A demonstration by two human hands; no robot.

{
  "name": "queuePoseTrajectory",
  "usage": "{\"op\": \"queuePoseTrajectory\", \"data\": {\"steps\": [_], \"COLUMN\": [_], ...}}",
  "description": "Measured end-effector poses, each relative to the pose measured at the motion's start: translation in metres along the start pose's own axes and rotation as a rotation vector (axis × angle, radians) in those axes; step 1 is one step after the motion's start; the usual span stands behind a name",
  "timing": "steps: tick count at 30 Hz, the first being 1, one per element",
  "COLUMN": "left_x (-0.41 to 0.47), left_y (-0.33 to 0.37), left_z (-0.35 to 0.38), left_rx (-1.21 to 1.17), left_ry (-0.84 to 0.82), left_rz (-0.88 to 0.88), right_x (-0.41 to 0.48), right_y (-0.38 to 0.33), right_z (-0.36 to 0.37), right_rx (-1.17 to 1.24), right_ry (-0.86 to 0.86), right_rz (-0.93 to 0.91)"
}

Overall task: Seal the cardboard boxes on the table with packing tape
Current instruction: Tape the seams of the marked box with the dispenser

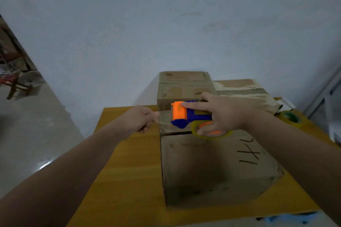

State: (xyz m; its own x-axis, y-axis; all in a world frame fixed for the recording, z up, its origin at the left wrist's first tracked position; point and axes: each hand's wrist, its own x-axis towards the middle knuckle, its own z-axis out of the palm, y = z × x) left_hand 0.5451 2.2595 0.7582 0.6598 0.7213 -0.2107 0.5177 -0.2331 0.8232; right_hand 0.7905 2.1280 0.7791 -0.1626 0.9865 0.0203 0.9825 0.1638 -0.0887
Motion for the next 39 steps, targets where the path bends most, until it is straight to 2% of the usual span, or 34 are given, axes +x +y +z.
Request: {"op": "queuePoseTrajectory", "data": {"steps": [3, 7, 10, 12, 22, 30, 36, 39], "left_x": [-0.005, 0.003, 0.009, 0.01, 0.014, 0.021, 0.025, 0.028], "left_y": [-0.033, -0.056, -0.063, -0.068, -0.085, -0.098, -0.109, -0.107], "left_z": [-0.011, 0.01, 0.022, 0.027, 0.035, 0.048, 0.072, 0.087], "left_rx": [-0.001, 0.037, -0.275, -0.38, -0.252, -0.194, -0.017, -0.136], "left_ry": [0.09, 0.199, 0.242, 0.243, 0.195, 0.161, 0.169, 0.116], "left_rz": [-0.041, -0.189, -0.274, -0.302, -0.371, -0.42, -0.336, -0.415], "right_x": [-0.007, 0.011, 0.021, 0.025, 0.038, 0.045, 0.048, 0.048], "right_y": [0.007, -0.002, -0.003, -0.003, -0.006, -0.009, -0.012, -0.012], "right_z": [0.003, 0.017, 0.023, 0.028, 0.034, 0.033, 0.038, 0.038], "right_rx": [-0.191, -0.329, -0.35, -0.351, -0.343, -0.428, -0.458, -0.45], "right_ry": [-0.024, -0.071, -0.099, -0.118, -0.231, -0.292, -0.31, -0.311], "right_rz": [0.079, 0.057, 0.059, 0.055, 0.038, 0.01, 0.006, 0.016]}}
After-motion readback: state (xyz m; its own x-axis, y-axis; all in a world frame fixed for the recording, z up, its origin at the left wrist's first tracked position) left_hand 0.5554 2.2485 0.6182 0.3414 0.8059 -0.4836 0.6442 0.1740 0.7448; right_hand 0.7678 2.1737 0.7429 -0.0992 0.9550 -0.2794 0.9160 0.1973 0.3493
